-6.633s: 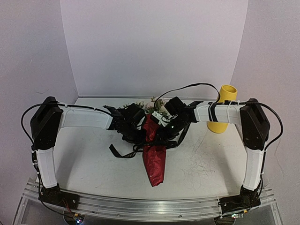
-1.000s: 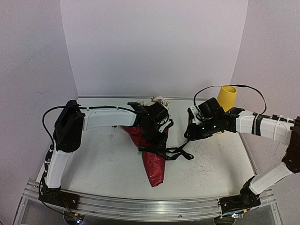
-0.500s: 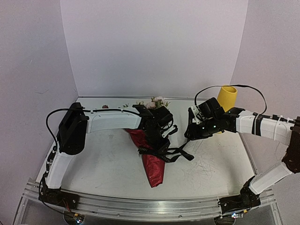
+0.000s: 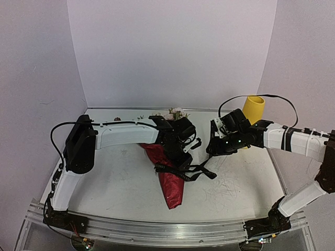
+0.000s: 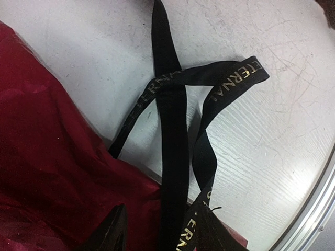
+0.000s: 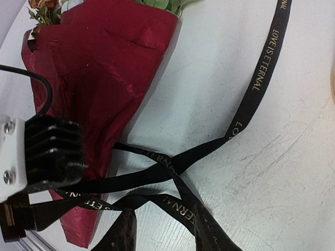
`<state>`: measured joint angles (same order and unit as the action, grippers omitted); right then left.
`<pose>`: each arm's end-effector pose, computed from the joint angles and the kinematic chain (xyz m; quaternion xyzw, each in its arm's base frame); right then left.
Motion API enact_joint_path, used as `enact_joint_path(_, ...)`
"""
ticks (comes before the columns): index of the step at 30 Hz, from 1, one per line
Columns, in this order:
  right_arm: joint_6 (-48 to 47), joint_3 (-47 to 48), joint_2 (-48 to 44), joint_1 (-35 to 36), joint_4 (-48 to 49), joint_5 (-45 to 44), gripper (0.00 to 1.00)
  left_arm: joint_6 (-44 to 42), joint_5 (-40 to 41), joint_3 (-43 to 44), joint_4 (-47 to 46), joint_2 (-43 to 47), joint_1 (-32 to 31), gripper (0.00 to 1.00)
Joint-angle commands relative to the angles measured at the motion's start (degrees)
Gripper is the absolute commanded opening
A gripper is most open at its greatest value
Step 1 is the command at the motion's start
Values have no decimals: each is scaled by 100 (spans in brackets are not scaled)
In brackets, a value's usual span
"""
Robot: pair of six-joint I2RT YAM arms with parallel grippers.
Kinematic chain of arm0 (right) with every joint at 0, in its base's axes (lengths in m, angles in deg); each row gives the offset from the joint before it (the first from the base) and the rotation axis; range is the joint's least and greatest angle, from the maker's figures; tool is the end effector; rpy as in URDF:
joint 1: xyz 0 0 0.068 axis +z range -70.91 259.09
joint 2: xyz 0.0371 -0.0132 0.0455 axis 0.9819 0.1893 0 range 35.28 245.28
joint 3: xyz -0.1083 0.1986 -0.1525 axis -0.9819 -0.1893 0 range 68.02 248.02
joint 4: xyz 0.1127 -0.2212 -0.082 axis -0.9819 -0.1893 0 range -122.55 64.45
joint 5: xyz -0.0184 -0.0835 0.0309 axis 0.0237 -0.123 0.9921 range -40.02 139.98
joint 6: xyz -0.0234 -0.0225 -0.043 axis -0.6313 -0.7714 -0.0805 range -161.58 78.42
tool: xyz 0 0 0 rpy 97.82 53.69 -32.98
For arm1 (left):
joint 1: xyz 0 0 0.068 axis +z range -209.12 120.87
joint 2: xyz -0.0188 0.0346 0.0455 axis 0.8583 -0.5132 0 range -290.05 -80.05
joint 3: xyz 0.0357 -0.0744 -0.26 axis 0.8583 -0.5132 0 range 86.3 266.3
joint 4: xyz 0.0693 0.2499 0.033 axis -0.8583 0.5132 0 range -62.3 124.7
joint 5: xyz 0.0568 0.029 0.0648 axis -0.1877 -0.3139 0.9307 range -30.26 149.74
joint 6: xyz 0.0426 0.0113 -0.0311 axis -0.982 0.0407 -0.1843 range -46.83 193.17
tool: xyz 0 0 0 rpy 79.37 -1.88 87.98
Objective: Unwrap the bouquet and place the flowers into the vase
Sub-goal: Untie the ribbon from the wrapping paper.
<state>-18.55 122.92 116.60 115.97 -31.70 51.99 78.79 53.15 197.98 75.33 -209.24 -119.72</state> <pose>0.2540 0.1923 0.2603 -0.1141 0.8695 0.2531 0.4085 0.2343 -0.4241 0.2024 0.4609 0.8592 -0.1644 0.1494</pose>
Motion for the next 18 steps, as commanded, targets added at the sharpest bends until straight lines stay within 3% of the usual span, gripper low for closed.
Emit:
enact_joint_path(1,131,-45,-191,-26,-105,-126,39,-153,332,168,31,304,-211,46)
enact_joint_path(14,107,-102,-292,-29,-105,-161,39,34,1989,229,120,-33,-443,33)
enact_joint_path(18,92,-102,-305,-26,-105,-197,40,-22,1792,230,147,-24,-444,35)
